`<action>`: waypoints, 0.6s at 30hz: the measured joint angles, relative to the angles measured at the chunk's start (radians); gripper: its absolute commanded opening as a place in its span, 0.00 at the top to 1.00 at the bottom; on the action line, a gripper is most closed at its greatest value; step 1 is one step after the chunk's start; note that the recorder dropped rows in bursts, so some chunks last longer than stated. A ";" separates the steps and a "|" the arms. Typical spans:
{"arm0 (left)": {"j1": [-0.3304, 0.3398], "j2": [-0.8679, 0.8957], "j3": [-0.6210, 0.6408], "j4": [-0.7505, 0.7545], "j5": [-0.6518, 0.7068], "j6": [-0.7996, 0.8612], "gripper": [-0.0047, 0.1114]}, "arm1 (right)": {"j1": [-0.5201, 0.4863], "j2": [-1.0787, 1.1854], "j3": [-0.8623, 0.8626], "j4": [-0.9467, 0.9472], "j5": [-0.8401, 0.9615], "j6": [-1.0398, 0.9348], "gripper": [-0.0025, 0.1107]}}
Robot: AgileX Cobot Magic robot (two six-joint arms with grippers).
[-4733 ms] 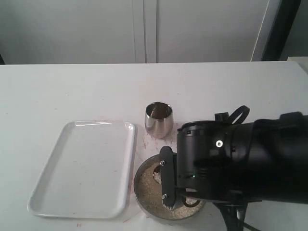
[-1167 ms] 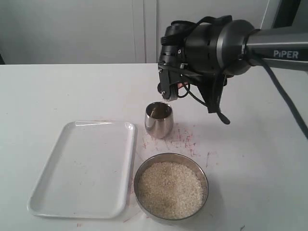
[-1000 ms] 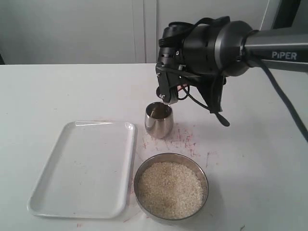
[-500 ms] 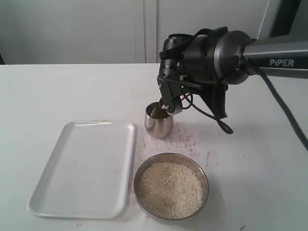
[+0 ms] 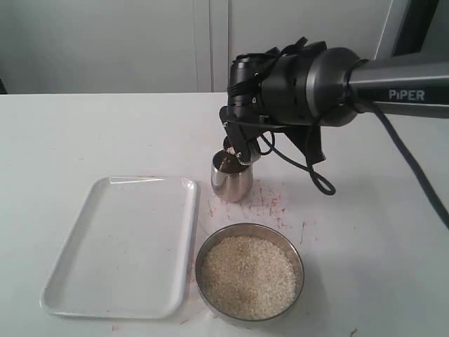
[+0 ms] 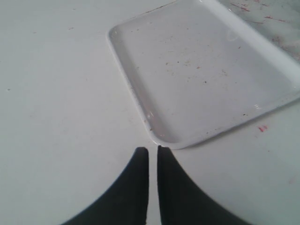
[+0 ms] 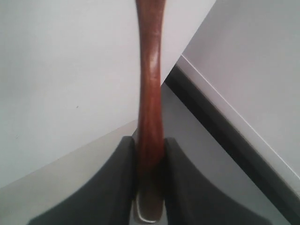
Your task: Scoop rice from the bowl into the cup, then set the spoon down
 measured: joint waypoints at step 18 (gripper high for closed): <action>0.000 0.000 0.000 0.000 0.000 0.000 0.84 | 0.006 0.000 0.000 -0.038 0.039 -0.002 0.98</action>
